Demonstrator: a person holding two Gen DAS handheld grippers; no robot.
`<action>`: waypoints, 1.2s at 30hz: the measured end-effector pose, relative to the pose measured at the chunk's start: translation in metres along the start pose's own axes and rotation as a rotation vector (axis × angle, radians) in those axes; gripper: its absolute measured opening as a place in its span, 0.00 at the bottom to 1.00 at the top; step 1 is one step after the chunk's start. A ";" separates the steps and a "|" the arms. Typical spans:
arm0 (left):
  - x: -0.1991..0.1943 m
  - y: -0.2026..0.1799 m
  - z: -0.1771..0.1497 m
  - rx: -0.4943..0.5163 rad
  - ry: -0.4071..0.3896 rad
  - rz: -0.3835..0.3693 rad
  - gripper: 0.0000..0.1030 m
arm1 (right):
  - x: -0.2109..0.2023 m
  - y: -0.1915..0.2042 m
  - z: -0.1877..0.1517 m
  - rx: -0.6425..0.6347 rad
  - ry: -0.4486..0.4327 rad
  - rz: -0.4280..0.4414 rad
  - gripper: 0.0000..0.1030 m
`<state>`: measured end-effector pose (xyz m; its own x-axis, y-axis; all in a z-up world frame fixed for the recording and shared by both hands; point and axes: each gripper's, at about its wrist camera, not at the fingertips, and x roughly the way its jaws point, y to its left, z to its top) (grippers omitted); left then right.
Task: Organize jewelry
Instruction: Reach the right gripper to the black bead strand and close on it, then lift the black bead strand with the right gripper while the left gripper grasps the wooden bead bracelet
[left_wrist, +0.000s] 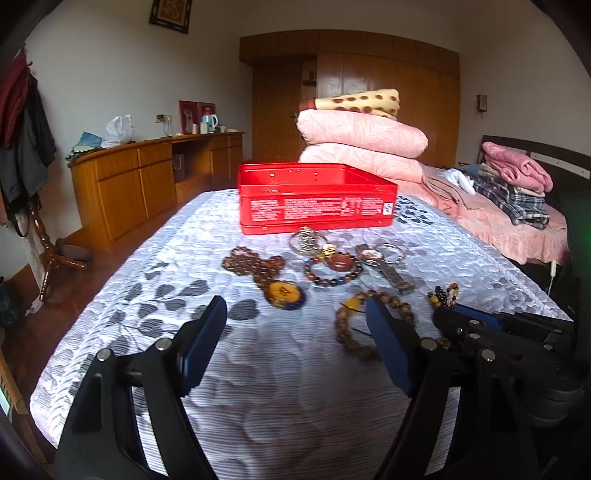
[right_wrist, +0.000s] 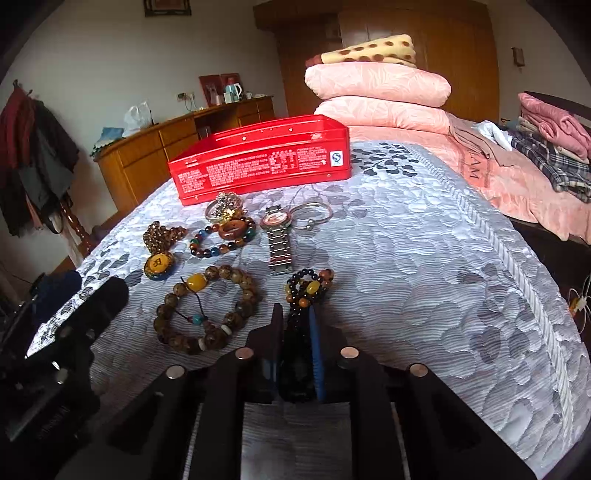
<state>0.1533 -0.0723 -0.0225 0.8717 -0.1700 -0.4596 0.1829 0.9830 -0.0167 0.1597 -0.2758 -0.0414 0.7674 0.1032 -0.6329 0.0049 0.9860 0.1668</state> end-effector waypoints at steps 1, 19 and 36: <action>0.001 -0.004 0.000 0.001 0.004 -0.003 0.73 | -0.001 -0.002 0.000 0.002 -0.002 -0.004 0.13; 0.015 -0.058 0.001 0.016 0.078 -0.066 0.74 | -0.019 -0.052 -0.010 0.092 -0.046 0.014 0.13; 0.049 -0.080 -0.004 0.037 0.207 -0.035 0.18 | -0.023 -0.068 -0.012 0.113 -0.062 0.002 0.13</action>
<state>0.1795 -0.1592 -0.0476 0.7532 -0.1827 -0.6319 0.2316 0.9728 -0.0052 0.1341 -0.3442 -0.0470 0.8055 0.0934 -0.5852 0.0730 0.9643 0.2545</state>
